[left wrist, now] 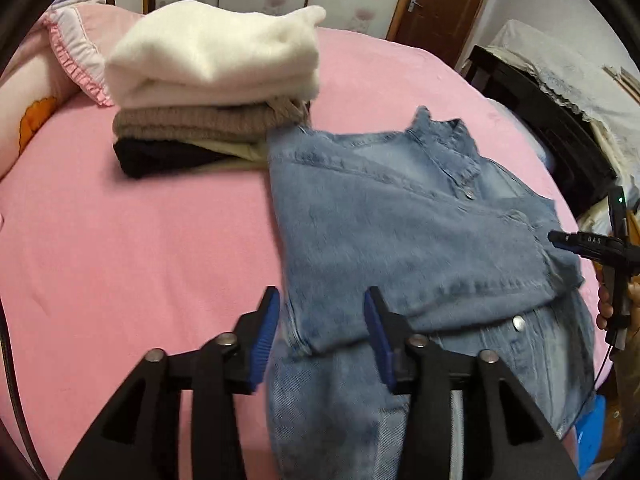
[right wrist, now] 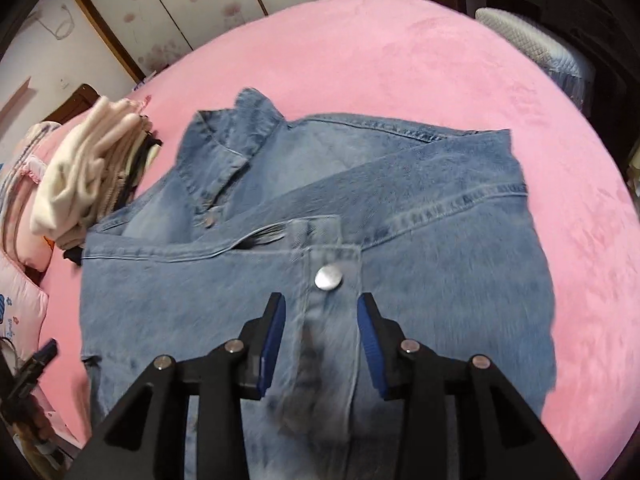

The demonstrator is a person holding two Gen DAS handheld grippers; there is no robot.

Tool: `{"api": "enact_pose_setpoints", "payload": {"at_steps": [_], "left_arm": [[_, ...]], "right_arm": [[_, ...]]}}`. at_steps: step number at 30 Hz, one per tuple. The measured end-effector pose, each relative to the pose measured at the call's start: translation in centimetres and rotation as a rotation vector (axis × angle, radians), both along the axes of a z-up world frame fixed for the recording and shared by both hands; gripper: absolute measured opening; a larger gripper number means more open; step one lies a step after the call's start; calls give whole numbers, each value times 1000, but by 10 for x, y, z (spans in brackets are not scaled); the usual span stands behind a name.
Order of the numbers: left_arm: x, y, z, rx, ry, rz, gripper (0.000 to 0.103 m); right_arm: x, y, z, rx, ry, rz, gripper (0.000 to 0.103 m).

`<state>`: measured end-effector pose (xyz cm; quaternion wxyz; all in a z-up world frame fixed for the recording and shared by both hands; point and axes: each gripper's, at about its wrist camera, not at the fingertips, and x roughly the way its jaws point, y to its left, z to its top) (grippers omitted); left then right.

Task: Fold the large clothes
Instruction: 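Grasp the jacket hem with the right gripper while the left gripper grasps it too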

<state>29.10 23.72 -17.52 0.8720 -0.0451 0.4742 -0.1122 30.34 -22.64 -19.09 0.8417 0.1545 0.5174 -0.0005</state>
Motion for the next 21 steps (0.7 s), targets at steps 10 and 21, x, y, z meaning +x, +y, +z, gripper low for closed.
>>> {"api": "enact_pose_setpoints", "payload": {"at_steps": [10, 21], "left_arm": [[111, 2, -59, -91, 138, 75, 44], [103, 1, -40, -40, -23, 198, 4]], "right_arm": [[47, 7, -35, -26, 14, 90, 50], [41, 62, -8, -311, -179, 260, 22]]}}
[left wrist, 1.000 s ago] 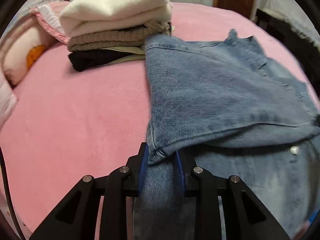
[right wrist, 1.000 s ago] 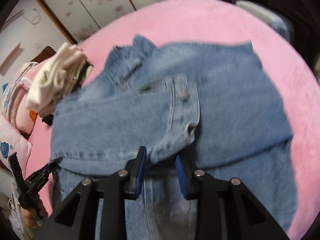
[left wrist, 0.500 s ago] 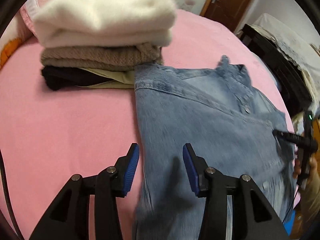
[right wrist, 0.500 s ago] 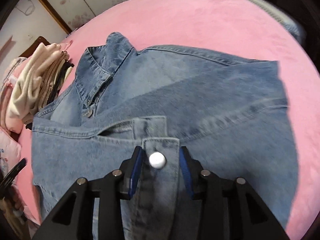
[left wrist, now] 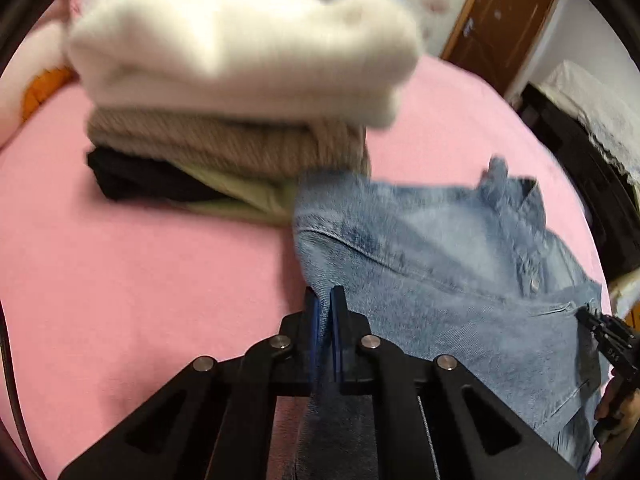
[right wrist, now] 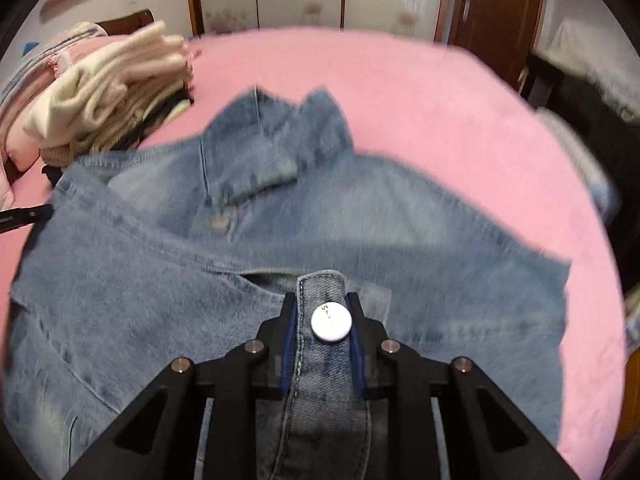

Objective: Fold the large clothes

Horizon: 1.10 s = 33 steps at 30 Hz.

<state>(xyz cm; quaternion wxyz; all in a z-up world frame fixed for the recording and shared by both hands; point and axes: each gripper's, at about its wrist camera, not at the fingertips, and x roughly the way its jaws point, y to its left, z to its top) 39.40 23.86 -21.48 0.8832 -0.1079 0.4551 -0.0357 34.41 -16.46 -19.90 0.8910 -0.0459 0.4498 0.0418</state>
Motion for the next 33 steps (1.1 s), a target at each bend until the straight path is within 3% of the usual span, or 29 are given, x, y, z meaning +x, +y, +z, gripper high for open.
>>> {"api": "enact_pose_setpoints", "payload": {"at_steps": [3, 7, 10, 14, 18, 21, 25, 29, 30, 31, 32, 33], "left_arm": [[-6, -8, 4, 59, -57, 15, 4], [-2, -15, -16, 134, -31, 18, 4], [0, -15, -18, 125, -19, 8, 5], [-1, -4, -13, 85, -7, -11, 8], [-4, -2, -10, 83, 27, -25, 9], [-14, -6, -4, 83, 65, -66, 11], [-38, -3, 4, 53, 92, -103, 21], [-62, -2, -6, -18, 182, -139, 32], [-66, -5, -12, 1, 203, -149, 32], [-69, -9, -17, 28, 210, -155, 32], [-72, -12, -20, 68, 211, -157, 19], [-74, -17, -23, 146, 211, -153, 8]], "right_arm": [[14, -5, 7, -13, -76, -56, 22], [30, -9, -28, -22, 66, -79, 29], [21, -12, -21, -24, 86, -97, 40], [-3, -46, -4, 130, 100, -127, 40], [-37, -88, -1, 382, 172, -189, 40], [-57, -88, -5, 472, 215, -186, 40], [-72, -70, -19, 444, 285, -176, 40], [-80, -57, -21, 450, 295, -162, 40], [-81, -55, -20, 426, 286, -163, 35], [-81, -45, -17, 357, 272, -150, 34], [-86, -41, -13, 309, 251, -141, 32], [-90, -37, -10, 258, 234, -133, 19]]}}
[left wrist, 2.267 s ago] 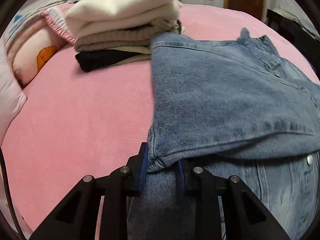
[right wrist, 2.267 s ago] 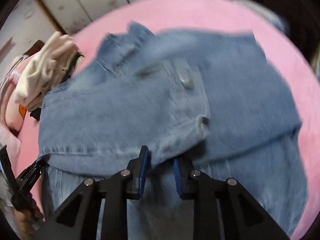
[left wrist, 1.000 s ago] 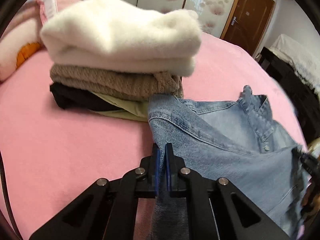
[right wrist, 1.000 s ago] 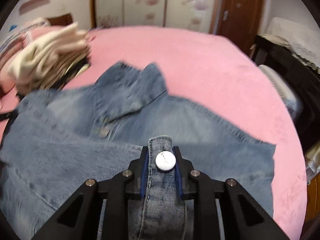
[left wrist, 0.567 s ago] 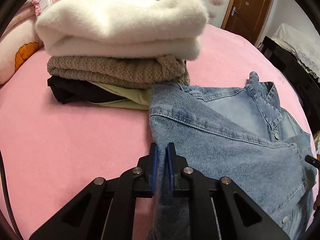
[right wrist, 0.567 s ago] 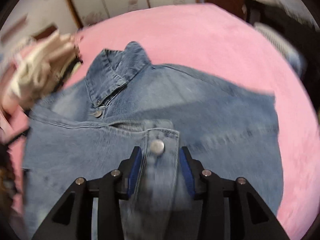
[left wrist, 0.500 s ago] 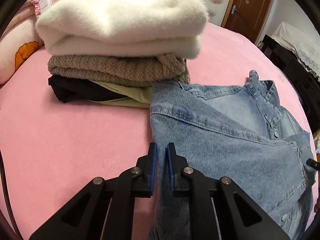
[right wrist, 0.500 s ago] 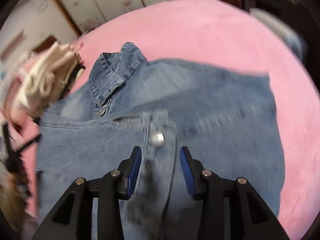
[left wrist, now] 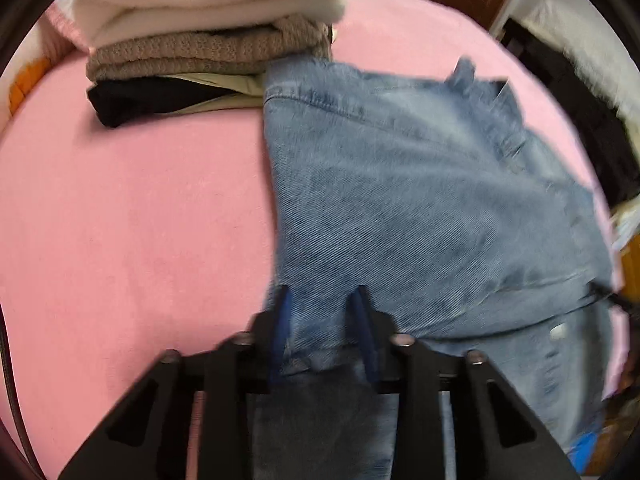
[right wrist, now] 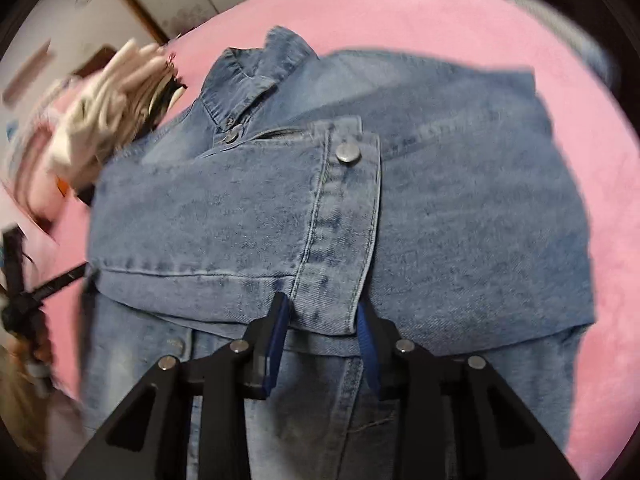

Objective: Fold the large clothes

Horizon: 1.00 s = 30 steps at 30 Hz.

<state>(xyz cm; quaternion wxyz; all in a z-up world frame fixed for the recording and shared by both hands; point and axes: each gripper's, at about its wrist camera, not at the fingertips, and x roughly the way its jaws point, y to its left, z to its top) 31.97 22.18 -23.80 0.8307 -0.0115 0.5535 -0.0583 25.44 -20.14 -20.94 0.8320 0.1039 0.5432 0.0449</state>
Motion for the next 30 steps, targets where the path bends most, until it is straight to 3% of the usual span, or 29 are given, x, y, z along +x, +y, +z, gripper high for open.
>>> {"api": "enact_pose_setpoints", "payload": {"at_steps": [1, 3, 5, 9, 11, 13, 16, 20, 24, 27, 30], "left_arm": [[-2, -3, -2, 60, -7, -8, 5], [-5, -4, -9, 114, -8, -6, 5], [-7, 2, -10, 94, 0, 15, 6], [-15, 8, 12, 97, -46, 57, 11], [-25, 3, 34, 106, -121, 79, 27], [-30, -10, 53, 68, -188, 72, 37], [-27, -44, 66, -12, -249, 26, 46], [-16, -90, 52, -51, -231, -23, 46], [-13, -119, 17, 10, -178, -67, 46], [-16, -115, -3, 18, -158, -74, 48], [-15, -105, -5, -3, -151, -66, 48]], "right_arm": [[-3, 2, 2, -60, -7, 2, 6], [-6, 3, -3, -119, 9, 3, 6], [-11, 3, -10, -149, 26, 10, 6], [-17, 16, 14, -249, -20, -10, 7], [-22, 22, 29, -274, -74, -9, 9], [-24, 37, 45, -287, -146, 11, 22], [-14, 71, 55, -225, -230, 60, 25], [5, 119, 46, -133, -257, 117, 25], [16, 147, 18, -209, -233, 167, 25], [13, 125, -7, -306, -177, 127, 25], [-3, 76, -11, -284, -173, 42, 33]]}}
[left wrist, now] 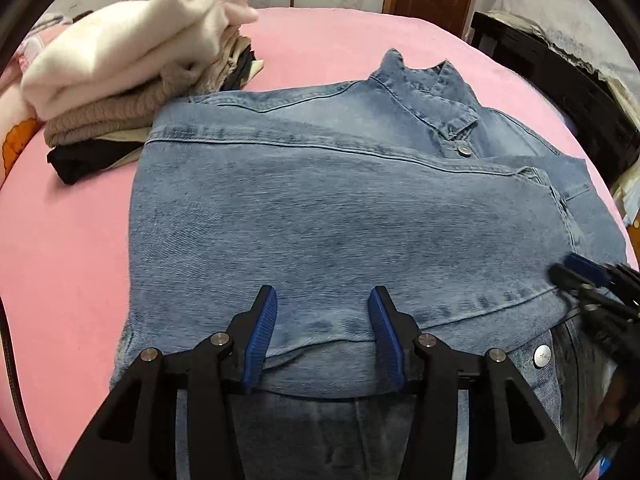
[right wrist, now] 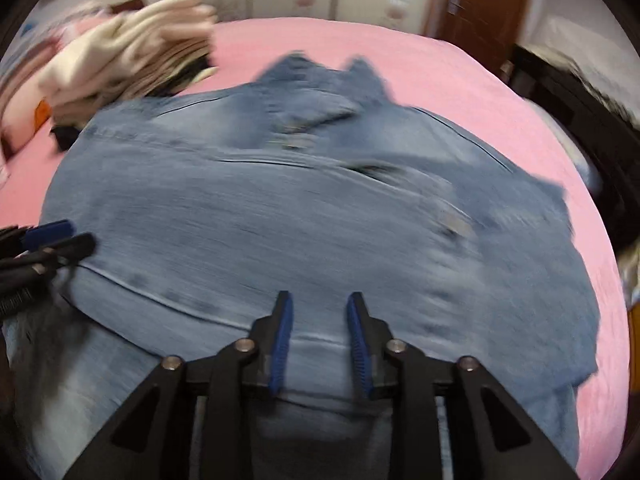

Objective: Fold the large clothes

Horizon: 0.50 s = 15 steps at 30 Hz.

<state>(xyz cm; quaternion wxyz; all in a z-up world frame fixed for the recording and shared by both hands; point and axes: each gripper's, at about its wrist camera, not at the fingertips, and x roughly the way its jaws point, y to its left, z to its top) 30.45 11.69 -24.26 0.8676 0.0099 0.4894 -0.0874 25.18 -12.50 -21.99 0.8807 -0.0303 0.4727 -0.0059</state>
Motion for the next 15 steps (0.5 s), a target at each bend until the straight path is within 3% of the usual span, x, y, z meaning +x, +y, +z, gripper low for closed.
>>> {"api": "enact_pose_setpoints", "payload": {"at_steps": [2, 3, 6, 12, 13, 15], "left_arm": [[2, 1, 0, 1, 12, -1, 48], [2, 2, 2, 9, 14, 1, 48], [-3, 0, 10, 29, 17, 13, 48], [-37, -5, 42, 36, -8, 10, 48], [-45, -7, 49, 45, -20, 5, 50], [-59, -11, 62, 59, -48, 1, 64]], "right_arm": [[-8, -20, 3, 54, 1, -9, 22], [-15, -32, 9, 86, 7, -17, 23], [-30, -45, 18, 25, 15, -76, 26], [-70, -66, 50, 112, -8, -143, 26], [-77, -65, 57, 123, -17, -142, 26], [-87, -61, 68, 140, -38, -136, 26]]}}
